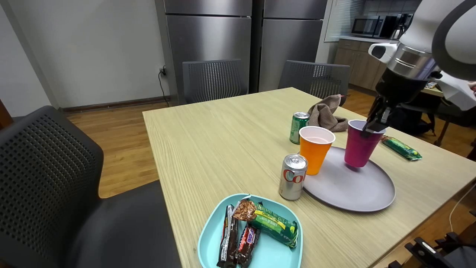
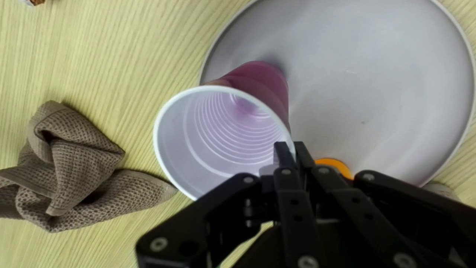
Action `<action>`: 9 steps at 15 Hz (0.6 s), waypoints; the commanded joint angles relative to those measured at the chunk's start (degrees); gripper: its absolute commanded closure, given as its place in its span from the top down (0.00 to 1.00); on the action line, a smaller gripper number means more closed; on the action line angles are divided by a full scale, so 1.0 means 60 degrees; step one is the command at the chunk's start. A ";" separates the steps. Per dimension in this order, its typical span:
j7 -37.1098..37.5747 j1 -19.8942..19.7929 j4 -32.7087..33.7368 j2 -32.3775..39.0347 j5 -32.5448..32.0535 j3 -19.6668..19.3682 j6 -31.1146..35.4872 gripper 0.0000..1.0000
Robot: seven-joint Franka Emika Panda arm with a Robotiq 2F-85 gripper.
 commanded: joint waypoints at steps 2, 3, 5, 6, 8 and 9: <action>0.0206 -0.0283 0.0001 0.0183 -0.0154 0.0329 0.0309 0.30; 0.0174 -0.0298 0.0001 0.0178 -0.0079 0.0398 0.0251 0.33; -0.0234 -0.0140 0.0000 0.0077 0.0549 0.0483 0.0006 0.45; -0.0382 -0.0172 0.0000 0.0003 0.0875 0.0637 -0.0121 0.53; -0.0654 -0.0214 0.0001 -0.0159 0.1527 0.0892 -0.0351 0.68; -0.0825 -0.0228 0.0003 -0.0242 0.1898 0.1018 -0.0443 0.75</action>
